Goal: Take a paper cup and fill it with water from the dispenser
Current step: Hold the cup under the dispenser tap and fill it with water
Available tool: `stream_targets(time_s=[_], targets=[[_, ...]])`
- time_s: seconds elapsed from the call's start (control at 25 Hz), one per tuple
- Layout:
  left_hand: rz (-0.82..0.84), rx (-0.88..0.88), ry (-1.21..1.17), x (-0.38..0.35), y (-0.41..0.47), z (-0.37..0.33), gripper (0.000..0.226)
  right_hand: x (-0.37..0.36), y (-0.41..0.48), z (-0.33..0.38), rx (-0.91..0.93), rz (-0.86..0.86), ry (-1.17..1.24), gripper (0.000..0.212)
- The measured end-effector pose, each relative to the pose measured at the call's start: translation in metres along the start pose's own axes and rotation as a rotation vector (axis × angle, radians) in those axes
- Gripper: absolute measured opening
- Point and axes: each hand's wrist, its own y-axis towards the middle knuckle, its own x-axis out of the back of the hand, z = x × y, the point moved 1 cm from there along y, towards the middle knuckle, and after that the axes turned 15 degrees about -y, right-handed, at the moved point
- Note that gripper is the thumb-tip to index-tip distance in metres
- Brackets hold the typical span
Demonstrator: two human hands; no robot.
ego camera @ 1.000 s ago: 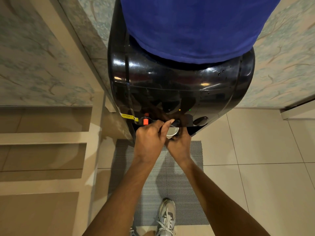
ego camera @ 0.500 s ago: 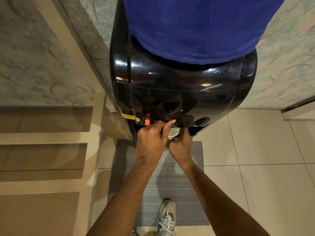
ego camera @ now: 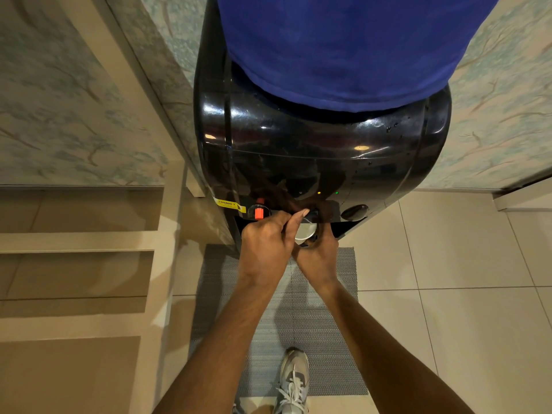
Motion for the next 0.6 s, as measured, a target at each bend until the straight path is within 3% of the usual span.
stream_targets(time_s=[0.6], targets=[[-0.001, 0.004, -0.005, 0.0009, -0.0012, -0.0016, 0.027, -0.0010, 0.0007, -0.0006, -0.010, -0.007, 0.001, 0.063]])
